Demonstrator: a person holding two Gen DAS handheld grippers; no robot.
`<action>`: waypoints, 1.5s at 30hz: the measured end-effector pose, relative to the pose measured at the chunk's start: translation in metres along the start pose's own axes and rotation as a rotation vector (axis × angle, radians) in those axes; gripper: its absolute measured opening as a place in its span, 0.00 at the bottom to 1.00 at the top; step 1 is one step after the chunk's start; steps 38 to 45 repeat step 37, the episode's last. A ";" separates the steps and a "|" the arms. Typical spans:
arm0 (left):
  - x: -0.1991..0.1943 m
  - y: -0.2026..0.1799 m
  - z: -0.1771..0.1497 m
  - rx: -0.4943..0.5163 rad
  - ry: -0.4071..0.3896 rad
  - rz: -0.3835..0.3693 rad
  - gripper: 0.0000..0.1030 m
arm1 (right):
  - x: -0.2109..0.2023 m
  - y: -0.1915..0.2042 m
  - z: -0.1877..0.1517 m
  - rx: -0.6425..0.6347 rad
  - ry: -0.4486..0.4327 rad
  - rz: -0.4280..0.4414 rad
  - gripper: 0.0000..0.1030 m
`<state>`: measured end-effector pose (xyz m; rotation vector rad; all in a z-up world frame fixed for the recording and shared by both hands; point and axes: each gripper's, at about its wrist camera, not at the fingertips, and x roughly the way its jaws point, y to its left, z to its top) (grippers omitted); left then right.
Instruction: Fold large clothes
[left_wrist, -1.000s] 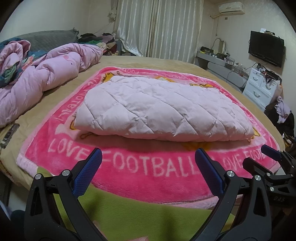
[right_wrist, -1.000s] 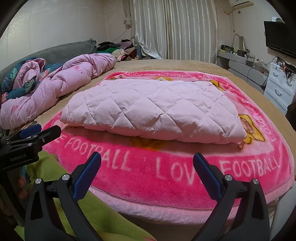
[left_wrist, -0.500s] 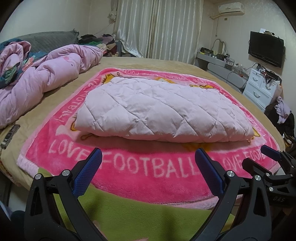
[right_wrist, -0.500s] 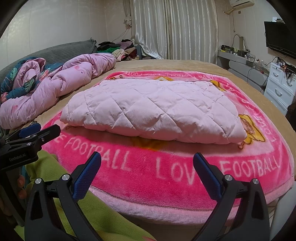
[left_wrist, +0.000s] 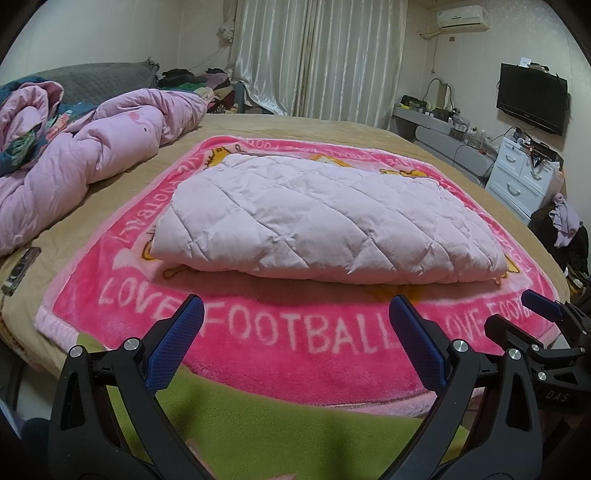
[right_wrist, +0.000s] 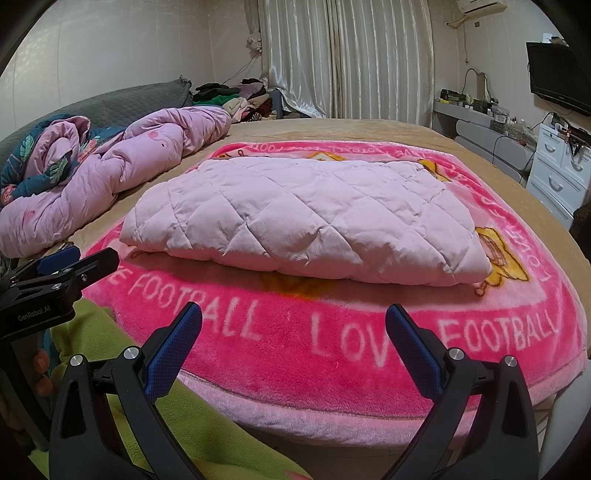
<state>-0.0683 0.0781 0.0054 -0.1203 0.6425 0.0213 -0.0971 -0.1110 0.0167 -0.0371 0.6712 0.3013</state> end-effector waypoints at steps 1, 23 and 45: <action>0.000 0.000 0.000 0.001 -0.001 0.000 0.91 | 0.000 0.000 0.000 0.000 0.000 0.000 0.96; -0.003 0.000 -0.004 -0.018 -0.003 0.014 0.91 | 0.002 -0.011 0.000 0.048 0.013 -0.028 0.96; 0.031 0.060 0.024 -0.144 0.075 0.123 0.91 | -0.004 -0.178 -0.003 0.427 0.004 -0.387 0.96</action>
